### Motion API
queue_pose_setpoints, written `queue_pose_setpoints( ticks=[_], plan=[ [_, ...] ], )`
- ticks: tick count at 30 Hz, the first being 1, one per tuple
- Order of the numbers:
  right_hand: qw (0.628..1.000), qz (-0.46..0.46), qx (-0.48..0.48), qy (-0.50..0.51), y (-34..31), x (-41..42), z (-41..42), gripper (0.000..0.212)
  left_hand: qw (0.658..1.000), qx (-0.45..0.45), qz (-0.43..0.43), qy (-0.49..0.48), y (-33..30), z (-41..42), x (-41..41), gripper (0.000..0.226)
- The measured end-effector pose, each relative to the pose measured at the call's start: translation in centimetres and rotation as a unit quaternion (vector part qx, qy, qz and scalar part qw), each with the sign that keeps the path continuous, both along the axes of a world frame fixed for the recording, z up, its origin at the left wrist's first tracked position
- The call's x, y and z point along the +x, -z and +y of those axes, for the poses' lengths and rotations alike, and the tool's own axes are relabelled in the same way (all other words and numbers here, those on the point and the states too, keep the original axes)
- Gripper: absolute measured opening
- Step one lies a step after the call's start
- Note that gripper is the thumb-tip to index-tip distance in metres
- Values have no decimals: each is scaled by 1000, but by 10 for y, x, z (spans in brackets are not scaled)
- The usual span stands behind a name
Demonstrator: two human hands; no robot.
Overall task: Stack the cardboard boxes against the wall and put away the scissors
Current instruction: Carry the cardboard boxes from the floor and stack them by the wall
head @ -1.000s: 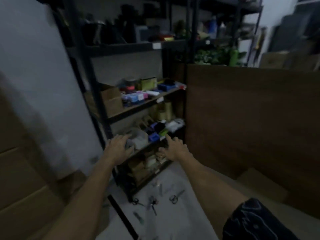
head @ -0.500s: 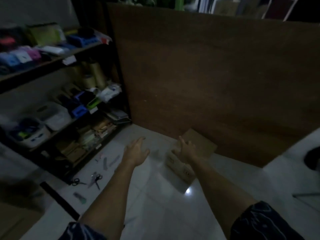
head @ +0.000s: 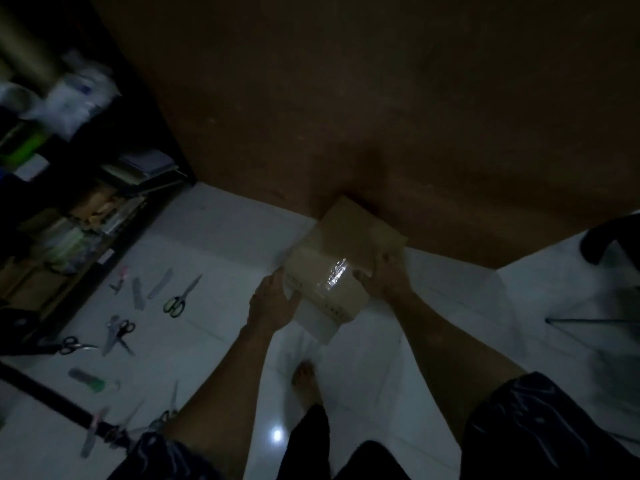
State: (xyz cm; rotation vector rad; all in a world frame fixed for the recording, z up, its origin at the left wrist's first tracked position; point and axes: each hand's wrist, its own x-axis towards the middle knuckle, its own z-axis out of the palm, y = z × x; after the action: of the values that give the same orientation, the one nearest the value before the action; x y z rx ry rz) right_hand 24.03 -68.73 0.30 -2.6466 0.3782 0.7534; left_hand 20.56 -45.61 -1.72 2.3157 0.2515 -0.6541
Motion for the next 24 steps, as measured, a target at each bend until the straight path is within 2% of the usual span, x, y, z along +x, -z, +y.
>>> queue_pose_setpoints(
  ticks=[5,10,13,17,19,20,21,23,24],
  plan=[
    [999,50,8,16,82,62,-36,85,997,-14,67,-27,85,-38,48,75],
    [996,86,3,6,180,124,-72,81,980,-58,116,-150,184,-75,83,86],
    [997,72,-10,-29,248,164,-95,97,951,-86,145,-260,249,-99,96,98],
    [998,-2,-51,-40,319,203,-129,126,903,-108,170,-381,323,-128,99,102],
    [995,-34,-77,-54,334,212,-141,118,877,-127,176,-428,338,-139,99,83],
    [994,-35,-81,-59,344,216,-151,110,870,-139,164,-444,343,-144,101,61],
    [995,-16,-73,-59,350,223,-155,111,865,-145,148,-457,346,-149,102,40],
    [998,46,-34,-29,348,228,-158,134,873,-141,125,-450,350,-151,102,29],
    [999,49,-17,-13,348,230,-160,143,872,-144,132,-449,350,-152,101,34]
  ],
)
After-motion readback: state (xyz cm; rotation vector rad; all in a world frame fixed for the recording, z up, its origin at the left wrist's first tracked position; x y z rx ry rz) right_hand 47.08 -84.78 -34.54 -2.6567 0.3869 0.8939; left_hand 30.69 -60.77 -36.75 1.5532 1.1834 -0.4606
